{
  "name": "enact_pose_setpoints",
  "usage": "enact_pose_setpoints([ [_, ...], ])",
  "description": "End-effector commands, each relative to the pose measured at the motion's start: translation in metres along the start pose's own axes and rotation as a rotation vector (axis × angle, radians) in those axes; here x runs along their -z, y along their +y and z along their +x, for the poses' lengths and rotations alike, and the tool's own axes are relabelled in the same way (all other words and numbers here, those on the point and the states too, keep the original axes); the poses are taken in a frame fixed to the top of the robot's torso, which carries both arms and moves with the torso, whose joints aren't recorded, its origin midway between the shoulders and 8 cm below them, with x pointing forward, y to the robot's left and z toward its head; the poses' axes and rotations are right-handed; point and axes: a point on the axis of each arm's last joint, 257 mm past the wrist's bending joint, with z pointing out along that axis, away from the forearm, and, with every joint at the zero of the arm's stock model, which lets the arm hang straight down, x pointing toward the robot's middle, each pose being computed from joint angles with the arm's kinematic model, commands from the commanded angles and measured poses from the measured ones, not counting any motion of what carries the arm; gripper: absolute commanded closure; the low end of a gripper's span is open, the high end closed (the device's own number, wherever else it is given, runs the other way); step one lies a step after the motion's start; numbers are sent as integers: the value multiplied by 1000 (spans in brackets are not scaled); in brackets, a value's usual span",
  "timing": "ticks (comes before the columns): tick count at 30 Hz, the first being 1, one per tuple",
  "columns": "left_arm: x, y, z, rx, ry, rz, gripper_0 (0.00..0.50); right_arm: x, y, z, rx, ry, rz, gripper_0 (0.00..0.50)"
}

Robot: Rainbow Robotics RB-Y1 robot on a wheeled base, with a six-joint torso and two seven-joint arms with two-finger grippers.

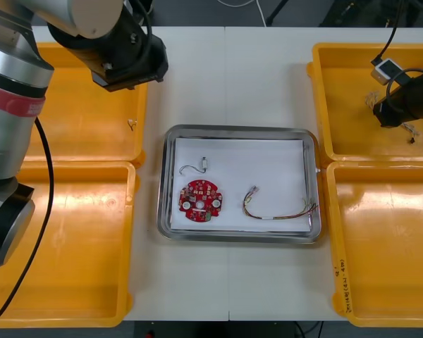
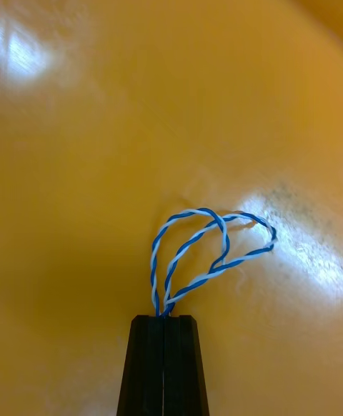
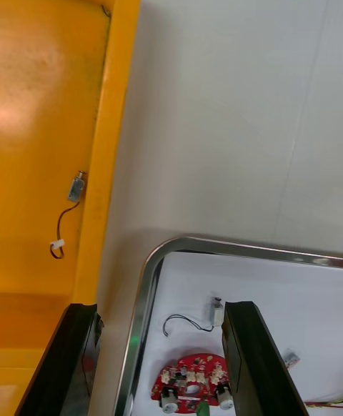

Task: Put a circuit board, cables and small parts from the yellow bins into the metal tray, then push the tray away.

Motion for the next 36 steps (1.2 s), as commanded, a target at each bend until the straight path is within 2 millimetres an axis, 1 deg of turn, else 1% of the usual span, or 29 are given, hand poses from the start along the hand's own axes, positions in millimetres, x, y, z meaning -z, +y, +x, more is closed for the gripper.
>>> enact_pose_setpoints([
  [1, 25, 23, -37, -161, -50, -7, 0, 15, -5, -10, 79, 1, -6, 500],
  [2, 25, 23, -37, -161, -50, -7, 0, 15, -5, -10, 79, 1, -6, 500],
  [4, 24, 37, -44, -187, -46, -12, 0, 29, -9, -20, 142, 16, -10, 500],
  [7, 23, 48, -51, -202, -44, -10, 0, 43, -11, -26, 175, 25, -25, 500],
  [11, 21, 63, -59, -227, -43, -12, 0, 57, -8, -29, 208, 45, -56, 500],
  [14, 18, 77, -65, -239, -41, -17, 0, 69, -7, -30, 200, 75, -68, 500],
  [15, 18, 78, -68, -243, -45, -16, 0, 72, -8, -30, 198, 80, -66, 500],
  [17, 15, 87, -71, -248, -44, -17, 0, 84, -8, -31, 191, 110, -69, 500],
  [21, 12, 97, -77, -260, -48, -13, 0, 102, -6, -31, 159, 150, -82, 500],
  [23, 9, 104, -81, -263, -48, -6, 0, 114, -4, -32, 133, 168, -90, 500],
  [24, 8, 106, -82, -263, -48, -4, 0, 117, -3, -32, 129, 173, -93, 500],
  [26, 6, 114, -86, -277, -52, -3, 0, 128, 1, -35, 115, 191, -103, 500],
  [30, 3, 124, -89, -303, -62, 3, 0, 144, 13, -41, 107, 216, -123, 500],
  [33, -1, 131, -88, -330, -70, 19, 0, 156, 27, -49, 115, 232, -141, 500],
  [36, -8, 141, -83, -390, -73, 28, 0, 168, 48, -61, 133, 236, -166, 500],
])
